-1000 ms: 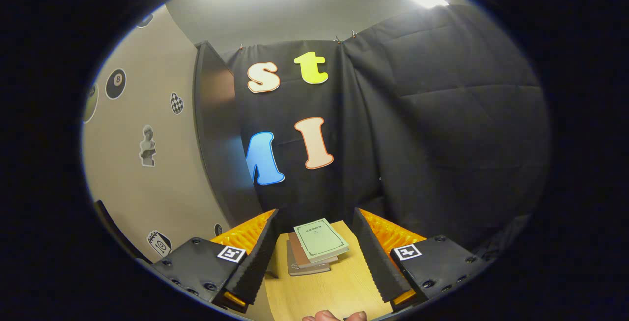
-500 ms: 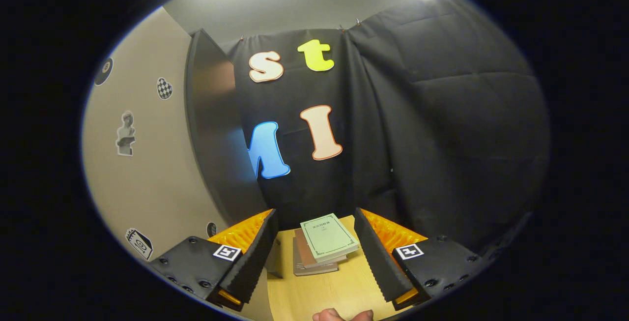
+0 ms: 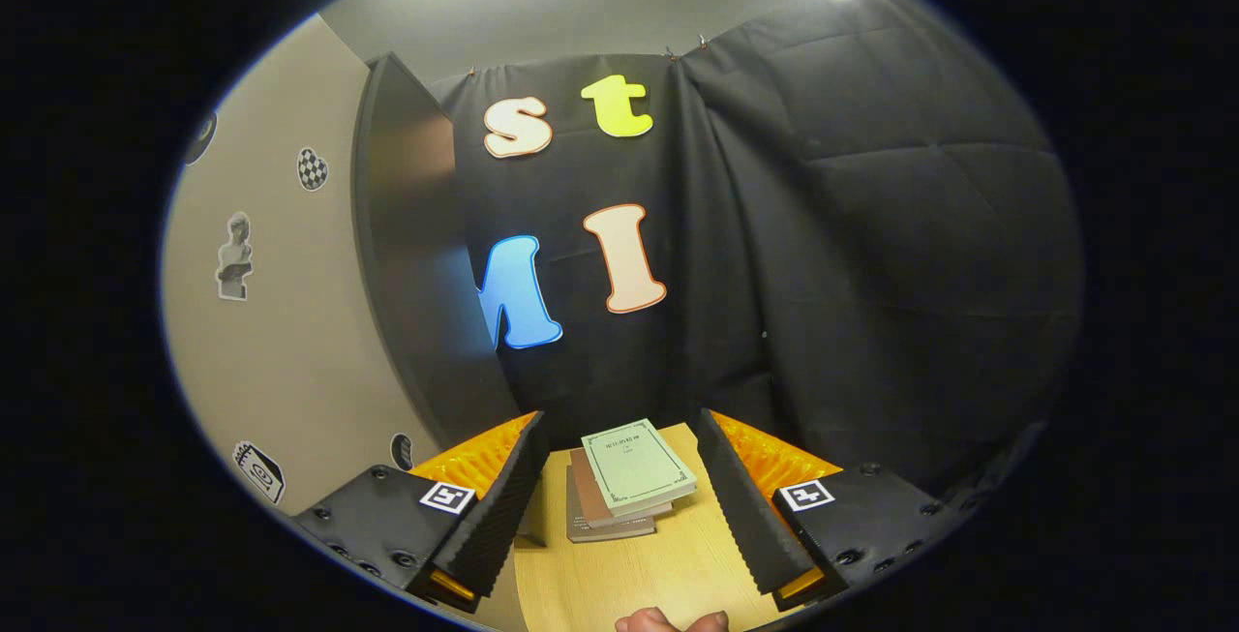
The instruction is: Open the cabinet door with the right hand, grasp the bottle in the cabinet with the left hand and place it on the coaster, then close the cabinet door with the right hand.
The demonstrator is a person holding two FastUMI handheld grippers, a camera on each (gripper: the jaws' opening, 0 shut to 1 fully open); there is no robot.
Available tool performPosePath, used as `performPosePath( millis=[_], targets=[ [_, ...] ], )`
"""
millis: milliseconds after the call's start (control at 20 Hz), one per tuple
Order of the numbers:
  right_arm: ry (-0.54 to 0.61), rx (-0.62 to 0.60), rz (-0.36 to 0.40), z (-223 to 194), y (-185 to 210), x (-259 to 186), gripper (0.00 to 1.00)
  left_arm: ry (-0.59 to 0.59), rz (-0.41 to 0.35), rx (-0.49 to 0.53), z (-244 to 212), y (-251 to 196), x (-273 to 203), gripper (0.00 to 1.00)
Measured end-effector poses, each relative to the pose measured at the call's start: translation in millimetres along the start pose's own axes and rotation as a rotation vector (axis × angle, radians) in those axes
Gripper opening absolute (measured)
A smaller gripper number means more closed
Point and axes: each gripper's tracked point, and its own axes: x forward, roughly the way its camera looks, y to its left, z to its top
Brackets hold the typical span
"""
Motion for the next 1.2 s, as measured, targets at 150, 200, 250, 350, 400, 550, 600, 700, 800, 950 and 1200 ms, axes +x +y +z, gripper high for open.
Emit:
performPosePath(
  millis=[150,200,250,350,400,550,600,700,800,950,1200],
  targets=[
    [0.005,0.005,-0.006,-3,-2,1,0.98,0.015,-0.009,-0.011,-7,0,6,0.87],
    [0.006,0.005,-0.008,-4,-2,0,0.98,0.021,-0.008,-0.006,-8,1,7,0.82],
    [0.008,0.007,-0.010,-5,-2,1,0.98,0.025,-0.008,0.001,-10,-1,9,0.85],
    [0.008,0.012,-0.010,-6,-2,2,0.98,0.027,-0.014,0.010,-11,-4,12,0.85],
    [0.009,0.014,-0.010,-6,-1,2,0.98,0.027,-0.014,0.016,-11,-5,13,0.85],
    [0.012,0.009,-0.012,-8,0,2,0.98,0.042,-0.007,0.039,-14,-6,16,0.82],
    [0.013,0.006,-0.013,-9,1,2,0.98,0.049,-0.012,0.038,-16,-8,17,0.84],
    [0.019,0.004,-0.017,-12,1,1,0.98,0.046,-0.019,0.034,-15,-8,17,0.80],
    [0.020,0.004,-0.017,-12,2,1,0.98,0.044,-0.027,0.028,-15,-10,13,0.75],
    [0.019,0.008,-0.025,-13,0,-2,0.98,0.035,-0.058,-0.003,-15,-14,11,0.74],
    [0.000,-0.007,-0.032,-9,5,-14,0.98,0.000,-0.084,-0.015,-1,-17,-25,0.70]
  ],
)
